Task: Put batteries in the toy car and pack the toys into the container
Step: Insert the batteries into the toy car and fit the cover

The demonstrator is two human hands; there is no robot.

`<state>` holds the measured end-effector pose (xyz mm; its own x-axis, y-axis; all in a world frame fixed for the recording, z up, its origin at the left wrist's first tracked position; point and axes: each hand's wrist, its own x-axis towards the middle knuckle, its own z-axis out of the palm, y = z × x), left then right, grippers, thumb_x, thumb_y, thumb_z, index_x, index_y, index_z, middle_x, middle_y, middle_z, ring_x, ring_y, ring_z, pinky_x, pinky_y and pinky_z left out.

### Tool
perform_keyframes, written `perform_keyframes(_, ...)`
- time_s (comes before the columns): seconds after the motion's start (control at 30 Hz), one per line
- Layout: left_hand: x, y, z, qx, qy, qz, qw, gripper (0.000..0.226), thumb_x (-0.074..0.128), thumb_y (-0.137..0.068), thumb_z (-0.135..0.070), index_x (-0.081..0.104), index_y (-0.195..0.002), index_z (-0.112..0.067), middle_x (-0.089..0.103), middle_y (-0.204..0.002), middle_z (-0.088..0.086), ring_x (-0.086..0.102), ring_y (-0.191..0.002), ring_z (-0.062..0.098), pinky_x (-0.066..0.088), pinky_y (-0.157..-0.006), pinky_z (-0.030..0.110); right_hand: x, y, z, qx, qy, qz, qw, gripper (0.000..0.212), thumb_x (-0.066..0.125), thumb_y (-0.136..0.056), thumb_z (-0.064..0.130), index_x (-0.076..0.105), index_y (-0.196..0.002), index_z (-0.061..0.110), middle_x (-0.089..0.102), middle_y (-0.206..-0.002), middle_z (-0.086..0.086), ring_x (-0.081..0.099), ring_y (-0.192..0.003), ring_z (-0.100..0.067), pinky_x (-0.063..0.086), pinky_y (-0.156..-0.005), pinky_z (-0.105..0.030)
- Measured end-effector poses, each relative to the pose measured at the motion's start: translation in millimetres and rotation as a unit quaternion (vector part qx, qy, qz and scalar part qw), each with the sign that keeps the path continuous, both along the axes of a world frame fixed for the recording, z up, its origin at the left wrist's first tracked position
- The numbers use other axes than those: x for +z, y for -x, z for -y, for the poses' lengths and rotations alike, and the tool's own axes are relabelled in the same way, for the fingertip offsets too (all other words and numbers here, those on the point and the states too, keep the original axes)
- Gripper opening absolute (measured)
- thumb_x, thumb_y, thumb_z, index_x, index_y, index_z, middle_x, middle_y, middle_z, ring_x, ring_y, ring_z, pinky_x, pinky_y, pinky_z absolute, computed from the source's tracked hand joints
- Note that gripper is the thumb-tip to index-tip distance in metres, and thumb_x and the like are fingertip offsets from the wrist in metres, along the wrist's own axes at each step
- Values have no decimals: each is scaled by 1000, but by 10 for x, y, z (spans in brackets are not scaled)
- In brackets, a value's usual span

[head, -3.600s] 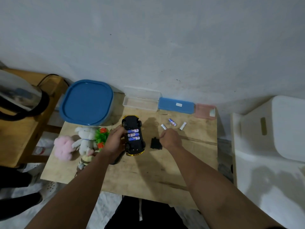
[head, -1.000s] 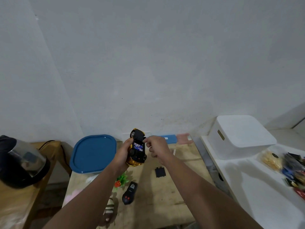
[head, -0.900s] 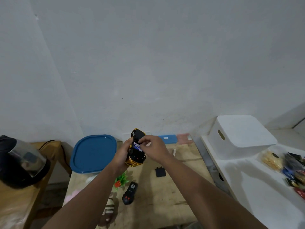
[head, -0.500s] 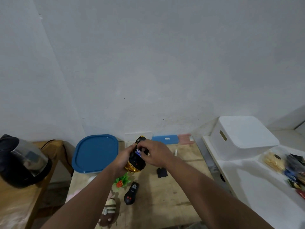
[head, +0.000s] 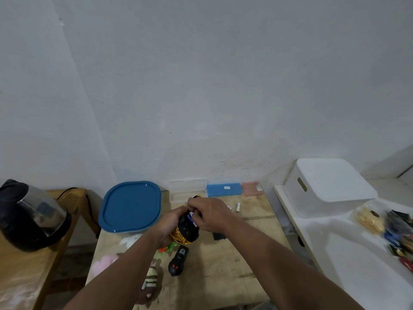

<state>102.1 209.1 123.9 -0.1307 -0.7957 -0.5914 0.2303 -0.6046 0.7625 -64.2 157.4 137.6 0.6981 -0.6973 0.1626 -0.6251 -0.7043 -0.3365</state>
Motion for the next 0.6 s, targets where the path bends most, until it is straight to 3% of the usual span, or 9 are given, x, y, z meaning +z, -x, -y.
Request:
perform_keyframes(0.2,4,-30,-12,30,9,-37,999,41,52,-106,-39,72,-120,-6,78,-107,20,75,-91,33,59,-80,42,23,-1,-34,-40,-37,58,997,15,62,-84,37,50,-91,30,57,-75,11,51,-65,-10,45,-57,-29)
perform_keyframes(0.3,-8,-63,11,63,9,-47,997,44,51,-107,-40,71,-120,-3,78,-100,19,74,-86,32,58,-76,40,40,-21,-52,-112,-134,174,969,14,67,-88,29,57,-97,29,66,-79,9,62,-70,-8,53,-62,-27)
perform_keyframes(0.37,-21,-81,32,83,17,-42,995,45,50,-107,-41,71,-121,-4,78,-102,20,74,-89,34,57,-79,40,80,-47,-56,-206,-206,312,904,11,67,-91,18,62,-99,22,71,-78,1,65,-69,-5,51,-60,-21)
perform_keyframes(0.47,-44,-117,66,114,25,-44,992,41,49,-107,-40,72,-117,-8,77,-108,22,73,-97,36,55,-91,46,165,-31,-6,-347,-344,484,726,8,57,-96,10,64,-96,12,67,-74,-7,66,-66,-16,38,-46,-20)
perform_keyframes(0.53,-78,-140,84,119,30,-56,991,43,50,-105,-43,71,-121,-8,76,-109,24,72,-96,37,53,-94,48,156,36,39,-381,-454,540,597,11,52,-93,11,62,-91,11,58,-70,-3,63,-60,-16,27,-42,-21)
perform_keyframes(0.6,-106,-155,95,116,35,-66,990,44,52,-104,-45,69,-125,-10,76,-110,23,72,-95,37,55,-91,47,90,93,79,-384,-522,547,529,8,48,-89,11,56,-88,10,54,-70,-3,57,-53,-13,28,-38,-20)
